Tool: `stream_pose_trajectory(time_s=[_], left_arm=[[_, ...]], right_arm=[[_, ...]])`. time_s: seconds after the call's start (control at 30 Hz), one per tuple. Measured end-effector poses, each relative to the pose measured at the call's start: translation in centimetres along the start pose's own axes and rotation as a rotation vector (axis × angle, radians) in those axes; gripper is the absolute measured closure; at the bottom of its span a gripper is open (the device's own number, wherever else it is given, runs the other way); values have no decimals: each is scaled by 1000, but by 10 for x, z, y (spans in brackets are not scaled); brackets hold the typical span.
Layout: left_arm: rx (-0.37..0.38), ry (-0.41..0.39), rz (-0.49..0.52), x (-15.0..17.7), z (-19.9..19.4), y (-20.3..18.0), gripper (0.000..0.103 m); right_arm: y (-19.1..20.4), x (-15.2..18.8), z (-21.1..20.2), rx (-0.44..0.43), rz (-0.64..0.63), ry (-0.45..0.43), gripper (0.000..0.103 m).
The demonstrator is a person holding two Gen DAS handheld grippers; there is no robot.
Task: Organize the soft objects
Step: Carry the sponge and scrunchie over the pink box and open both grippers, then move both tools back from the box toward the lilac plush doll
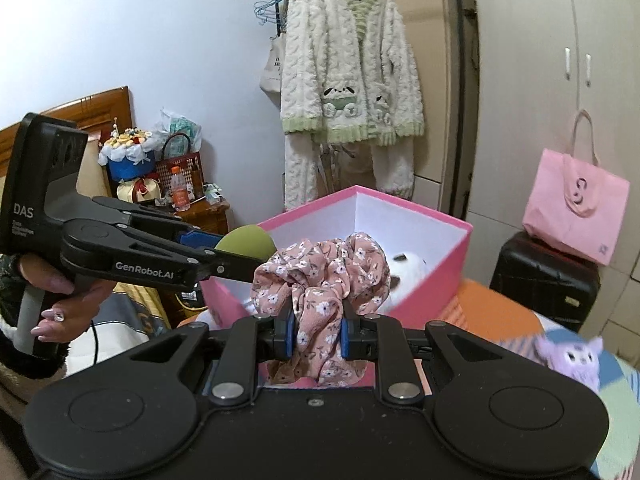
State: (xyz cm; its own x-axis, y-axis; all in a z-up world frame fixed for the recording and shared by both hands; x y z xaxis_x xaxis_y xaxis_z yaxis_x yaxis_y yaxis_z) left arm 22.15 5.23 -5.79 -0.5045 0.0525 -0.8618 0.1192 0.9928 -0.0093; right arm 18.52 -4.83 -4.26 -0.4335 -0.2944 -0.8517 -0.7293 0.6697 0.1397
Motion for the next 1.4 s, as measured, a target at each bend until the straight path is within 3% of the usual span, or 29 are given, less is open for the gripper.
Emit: stream_pose_trajectory(time_s=[0.2, 0.37, 0.5, 0.6, 0.63, 0.7, 0.87, 1.17, 1.4], left_arm=[[-136, -18, 78, -3, 29, 17, 67], [-140, 5, 121, -4, 45, 20, 66], [-138, 8, 146, -1, 44, 17, 64], [-151, 5, 162, -1, 42, 15, 60], [-154, 2, 164, -2, 40, 15, 58], [-145, -3, 167, -3, 36, 13, 51], [-106, 2, 152, -6, 23, 10, 43], [-3, 47, 117, -12, -12, 0, 39], [103, 56, 174, -9, -42, -39, 32]], right_arm=[[-15, -3, 52, -41, 39, 87, 78], [-20, 4, 79, -78, 64, 150, 78], [-18, 9, 90, -122, 67, 185, 72], [-20, 11, 94, -112, 69, 191, 53], [-22, 10, 94, -110, 74, 188, 52], [-27, 6, 89, -110, 95, 172, 51], [-34, 0, 53, -86, 113, 100, 49], [-38, 5, -18, 24, 87, 31, 44], [-39, 28, -65, 92, 87, 12, 36]])
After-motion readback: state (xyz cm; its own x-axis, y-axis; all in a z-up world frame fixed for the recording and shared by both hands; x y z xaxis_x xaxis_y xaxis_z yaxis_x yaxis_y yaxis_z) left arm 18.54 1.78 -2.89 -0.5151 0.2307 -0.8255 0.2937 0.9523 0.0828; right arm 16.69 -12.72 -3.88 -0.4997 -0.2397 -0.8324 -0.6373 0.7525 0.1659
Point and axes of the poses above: each gripper's, at about its wrist camera, not at the fingertips, and z roughly the way its jaws point, y to its left, x to its underside, the point moved 9 cm from there along z, roughly the way its jaws point, and after that the axes turned 11 degrees about -x, right-handed, at the moved point
